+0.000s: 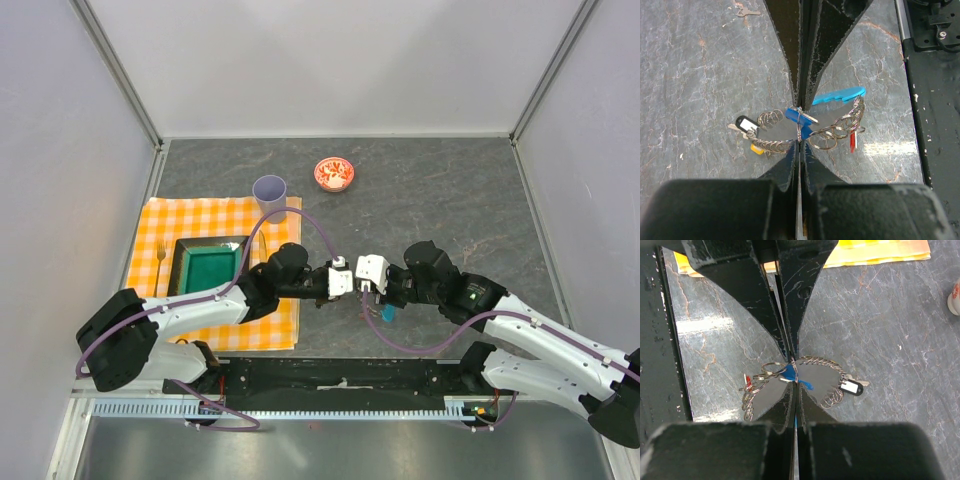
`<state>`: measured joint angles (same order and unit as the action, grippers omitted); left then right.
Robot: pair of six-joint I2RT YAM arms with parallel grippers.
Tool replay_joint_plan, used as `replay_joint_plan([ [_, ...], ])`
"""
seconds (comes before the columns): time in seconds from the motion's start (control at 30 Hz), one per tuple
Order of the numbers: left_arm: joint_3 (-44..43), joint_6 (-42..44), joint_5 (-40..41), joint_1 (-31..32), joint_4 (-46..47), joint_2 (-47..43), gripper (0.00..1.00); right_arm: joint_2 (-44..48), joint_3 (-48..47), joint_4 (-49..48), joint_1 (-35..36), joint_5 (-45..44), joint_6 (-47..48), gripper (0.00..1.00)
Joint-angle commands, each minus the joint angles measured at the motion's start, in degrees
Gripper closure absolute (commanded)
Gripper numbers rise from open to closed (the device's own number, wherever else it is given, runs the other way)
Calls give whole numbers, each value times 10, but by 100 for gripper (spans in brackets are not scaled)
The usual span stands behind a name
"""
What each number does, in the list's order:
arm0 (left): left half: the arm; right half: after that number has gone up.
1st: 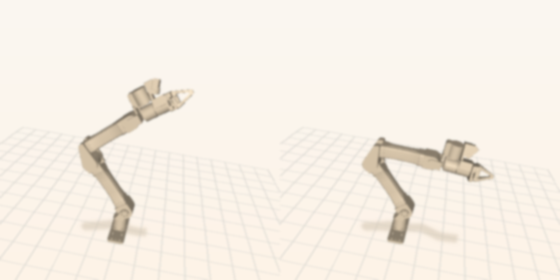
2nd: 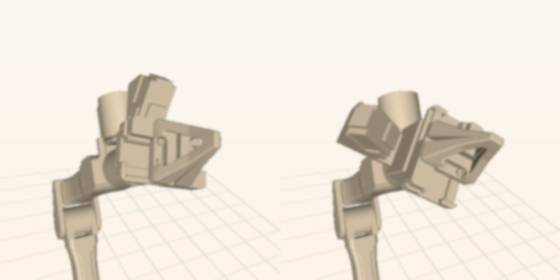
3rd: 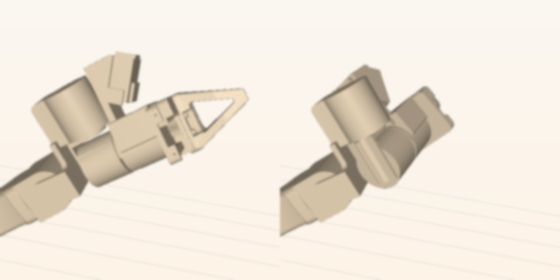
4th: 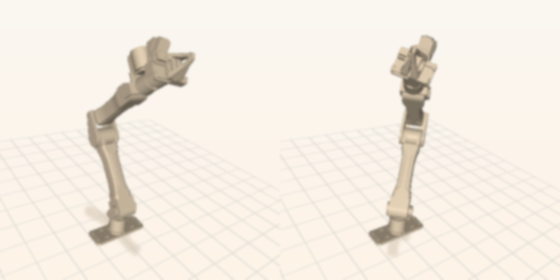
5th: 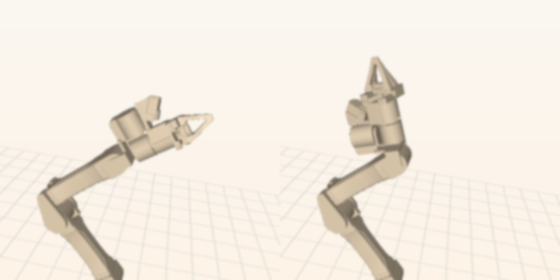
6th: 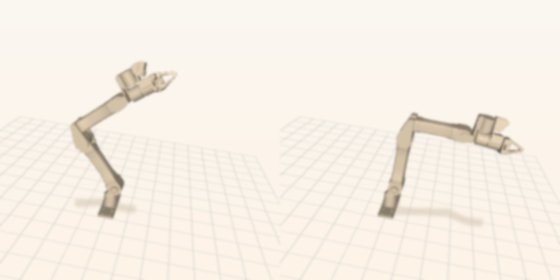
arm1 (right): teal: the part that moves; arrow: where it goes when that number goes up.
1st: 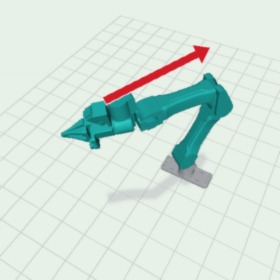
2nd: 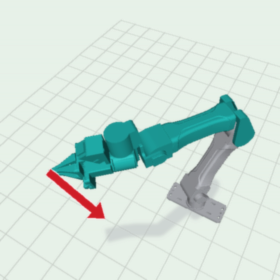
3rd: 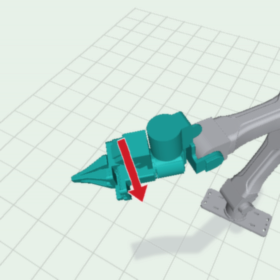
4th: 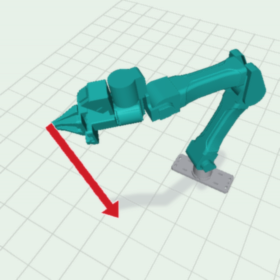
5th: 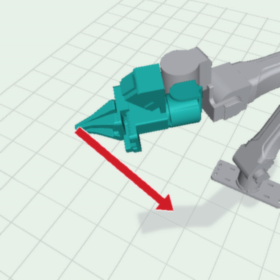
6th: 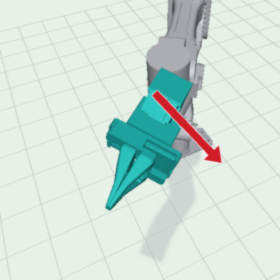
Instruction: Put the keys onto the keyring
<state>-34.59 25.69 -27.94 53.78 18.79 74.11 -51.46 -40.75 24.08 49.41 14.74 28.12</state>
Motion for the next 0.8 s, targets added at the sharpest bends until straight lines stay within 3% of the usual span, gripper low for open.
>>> replay_joint_plan([
  [0.0,-10,28,-3,4,19,-12,98,0,0,-14,3,10,-5,100],
  [0.77,-11,28,-9,8,19,-14,98,-3,-1,-14,3,16,-5,100],
])
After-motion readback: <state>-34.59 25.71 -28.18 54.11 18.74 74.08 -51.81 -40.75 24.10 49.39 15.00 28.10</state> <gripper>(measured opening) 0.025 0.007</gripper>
